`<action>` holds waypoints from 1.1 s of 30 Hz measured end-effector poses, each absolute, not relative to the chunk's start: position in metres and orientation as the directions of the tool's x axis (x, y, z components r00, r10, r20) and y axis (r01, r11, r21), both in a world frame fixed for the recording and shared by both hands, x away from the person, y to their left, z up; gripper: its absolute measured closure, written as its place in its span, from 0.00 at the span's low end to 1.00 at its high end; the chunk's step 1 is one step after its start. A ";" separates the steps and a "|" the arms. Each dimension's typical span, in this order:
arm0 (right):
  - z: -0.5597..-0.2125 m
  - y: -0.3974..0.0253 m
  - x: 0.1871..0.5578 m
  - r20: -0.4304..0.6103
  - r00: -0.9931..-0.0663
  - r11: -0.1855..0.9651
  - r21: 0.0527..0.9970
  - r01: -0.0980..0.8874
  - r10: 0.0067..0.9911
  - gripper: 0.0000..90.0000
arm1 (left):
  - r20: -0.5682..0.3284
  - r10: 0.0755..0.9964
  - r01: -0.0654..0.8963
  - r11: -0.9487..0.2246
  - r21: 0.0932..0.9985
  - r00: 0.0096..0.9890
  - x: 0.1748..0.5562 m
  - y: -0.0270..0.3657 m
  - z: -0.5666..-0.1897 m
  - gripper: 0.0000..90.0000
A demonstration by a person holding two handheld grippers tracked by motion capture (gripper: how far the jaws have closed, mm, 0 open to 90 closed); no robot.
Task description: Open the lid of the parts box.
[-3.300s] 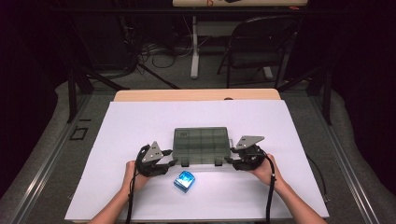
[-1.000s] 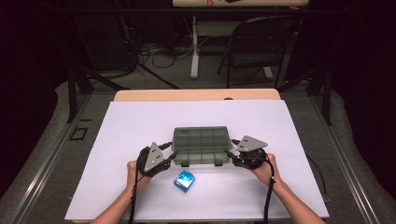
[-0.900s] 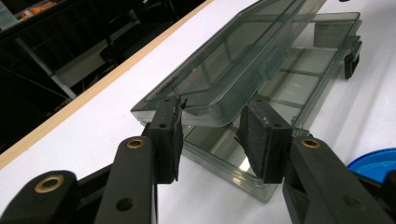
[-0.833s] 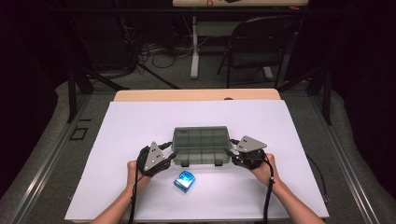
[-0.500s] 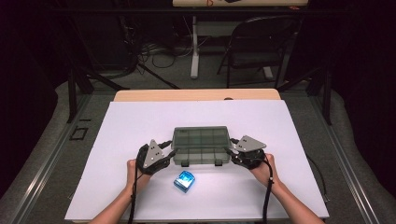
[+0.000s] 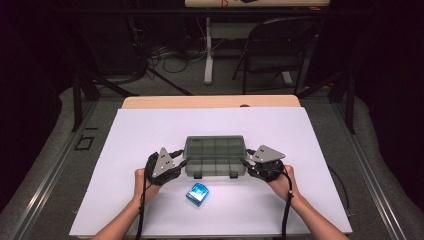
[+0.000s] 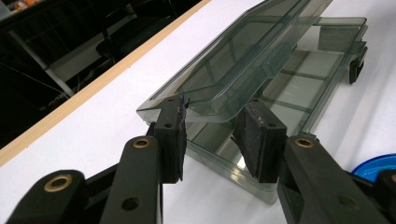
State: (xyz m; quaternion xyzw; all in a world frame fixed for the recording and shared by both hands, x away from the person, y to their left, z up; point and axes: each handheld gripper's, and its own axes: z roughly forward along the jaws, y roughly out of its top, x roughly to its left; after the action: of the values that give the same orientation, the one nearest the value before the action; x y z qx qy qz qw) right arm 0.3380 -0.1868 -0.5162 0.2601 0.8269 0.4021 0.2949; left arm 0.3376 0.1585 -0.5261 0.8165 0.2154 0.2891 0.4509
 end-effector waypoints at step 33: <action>-0.496 -0.185 0.352 -0.279 -0.686 0.535 0.823 0.188 0.671 0.71 | 0.216 0.611 0.137 -0.477 0.868 0.762 0.360 0.162 -0.502 0.74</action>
State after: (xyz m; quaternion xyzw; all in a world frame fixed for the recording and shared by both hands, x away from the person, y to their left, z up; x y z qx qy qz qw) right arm 0.3523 -0.1855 -0.4964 0.2608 0.8240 0.4053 0.2979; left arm 0.3599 0.1617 -0.5016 0.8195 0.2281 0.2591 0.4575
